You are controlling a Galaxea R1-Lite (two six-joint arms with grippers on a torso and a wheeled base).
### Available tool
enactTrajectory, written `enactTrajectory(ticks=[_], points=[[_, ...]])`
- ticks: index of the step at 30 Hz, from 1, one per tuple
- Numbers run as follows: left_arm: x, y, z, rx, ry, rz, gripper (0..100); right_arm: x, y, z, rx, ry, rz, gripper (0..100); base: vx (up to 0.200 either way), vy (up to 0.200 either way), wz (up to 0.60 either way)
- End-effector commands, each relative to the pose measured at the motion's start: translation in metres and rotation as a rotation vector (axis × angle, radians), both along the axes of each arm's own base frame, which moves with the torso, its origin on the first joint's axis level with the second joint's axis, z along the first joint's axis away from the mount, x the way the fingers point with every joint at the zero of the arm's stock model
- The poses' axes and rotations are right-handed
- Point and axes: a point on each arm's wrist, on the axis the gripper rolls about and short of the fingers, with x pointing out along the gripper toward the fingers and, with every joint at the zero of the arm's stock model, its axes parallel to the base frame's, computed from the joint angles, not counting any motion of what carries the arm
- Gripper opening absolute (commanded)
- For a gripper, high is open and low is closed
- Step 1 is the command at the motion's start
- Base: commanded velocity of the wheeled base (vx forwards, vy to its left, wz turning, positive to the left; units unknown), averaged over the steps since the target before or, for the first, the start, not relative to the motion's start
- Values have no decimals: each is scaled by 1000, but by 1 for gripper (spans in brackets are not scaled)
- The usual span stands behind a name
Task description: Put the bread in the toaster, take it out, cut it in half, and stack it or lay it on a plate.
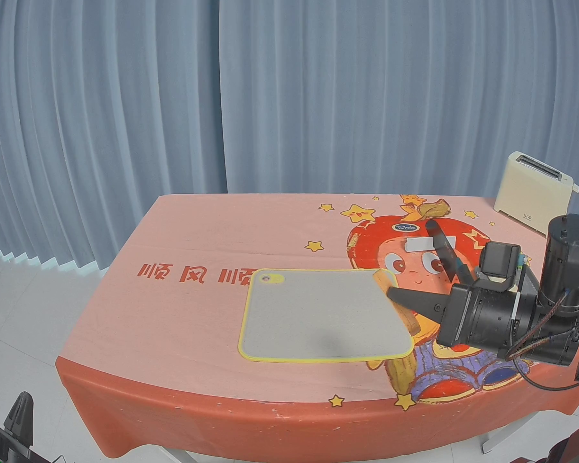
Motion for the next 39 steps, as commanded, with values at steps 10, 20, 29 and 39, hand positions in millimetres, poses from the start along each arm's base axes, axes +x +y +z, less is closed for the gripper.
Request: enactTrajectory(ticks=[10, 20, 29, 39], points=[[1, 0, -5, 0, 19, 2, 0, 6, 1, -3, -13, 1, -9, 0, 0, -200, 0], [1, 0, -5, 0, 19, 1, 0, 13, 5, -10, 34, -64, -21, 0, 0, -200, 0], [1, 0, -5, 4, 19, -7, 0, 16, 5, -12, 37, -68, -30, 0, 0, -67, 0], [1, 0, -5, 4, 19, -7, 0, 20, 1, -22, -22, -73, -38, 0, 0, 0, 0]])
